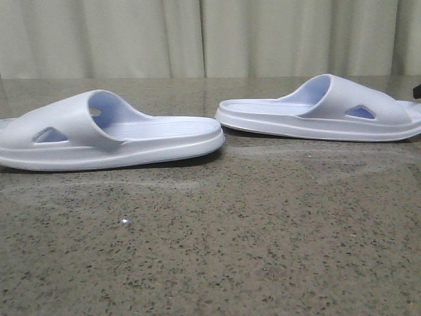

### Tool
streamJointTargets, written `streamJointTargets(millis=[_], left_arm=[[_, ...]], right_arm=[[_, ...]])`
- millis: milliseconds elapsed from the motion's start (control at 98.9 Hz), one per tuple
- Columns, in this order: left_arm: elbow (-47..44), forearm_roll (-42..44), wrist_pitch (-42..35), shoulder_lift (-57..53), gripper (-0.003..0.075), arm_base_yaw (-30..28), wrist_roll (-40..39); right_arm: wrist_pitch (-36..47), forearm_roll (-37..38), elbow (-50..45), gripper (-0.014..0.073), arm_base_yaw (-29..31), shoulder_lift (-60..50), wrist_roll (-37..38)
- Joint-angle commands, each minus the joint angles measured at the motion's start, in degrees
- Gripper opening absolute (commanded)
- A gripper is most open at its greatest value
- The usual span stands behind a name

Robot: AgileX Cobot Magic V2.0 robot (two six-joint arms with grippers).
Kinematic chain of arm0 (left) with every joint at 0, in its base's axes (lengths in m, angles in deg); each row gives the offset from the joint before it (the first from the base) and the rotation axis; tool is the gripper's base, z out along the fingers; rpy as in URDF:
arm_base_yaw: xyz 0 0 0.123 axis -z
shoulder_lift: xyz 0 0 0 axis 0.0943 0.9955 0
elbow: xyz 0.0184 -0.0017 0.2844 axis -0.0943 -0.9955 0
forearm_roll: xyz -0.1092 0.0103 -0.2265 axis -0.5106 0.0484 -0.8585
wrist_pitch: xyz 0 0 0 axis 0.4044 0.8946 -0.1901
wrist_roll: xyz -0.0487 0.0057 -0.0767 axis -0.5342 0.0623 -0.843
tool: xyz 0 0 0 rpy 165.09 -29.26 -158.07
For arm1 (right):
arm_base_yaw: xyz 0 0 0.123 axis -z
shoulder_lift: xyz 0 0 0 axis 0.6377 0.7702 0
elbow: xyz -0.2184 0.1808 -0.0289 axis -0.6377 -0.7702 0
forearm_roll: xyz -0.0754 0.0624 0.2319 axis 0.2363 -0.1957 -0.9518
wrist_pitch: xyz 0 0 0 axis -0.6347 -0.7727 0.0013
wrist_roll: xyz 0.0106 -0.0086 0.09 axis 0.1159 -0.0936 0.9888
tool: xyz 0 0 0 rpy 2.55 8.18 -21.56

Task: Insert blue slippers together front up
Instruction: 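Grasp each slipper's strap, left gripper on one, right on the other, then lift both slippers off the table with both grippers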

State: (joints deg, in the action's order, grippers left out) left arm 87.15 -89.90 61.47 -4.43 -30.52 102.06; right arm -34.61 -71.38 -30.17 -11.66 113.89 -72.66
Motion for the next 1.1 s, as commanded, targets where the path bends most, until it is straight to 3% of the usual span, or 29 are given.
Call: streamJointTargets(millis=[0,384,455,597,1092], left_arm=[[1.83,-3.04,1.20,-1.38,0.0358,0.03,0.37],[1.83,-3.04,1.20,-1.38,0.0358,0.03,0.37],[1.83,-2.80,1.20,-1.38,0.0358,0.03,0.37],[1.83,-1.99,1.20,-1.38,0.0358,0.14,0.37],[1.93,1.96,-1.21,2.70,0.0360,6.89,0.37]], right_arm=[[-2.93,-2.16,1.14,0.0235,-1.53,-1.01,-1.96],[-4.29,0.82,1.14,0.0223,-4.98,-1.01,-2.18],[-4.62,0.82,1.14,0.0149,-4.98,-1.01,-2.18],[-5.93,0.69,1.14,-0.0108,-4.98,-1.01,-2.18],[-11.06,-2.23,4.91,-0.0099,-3.88,-6.54,-1.94]])
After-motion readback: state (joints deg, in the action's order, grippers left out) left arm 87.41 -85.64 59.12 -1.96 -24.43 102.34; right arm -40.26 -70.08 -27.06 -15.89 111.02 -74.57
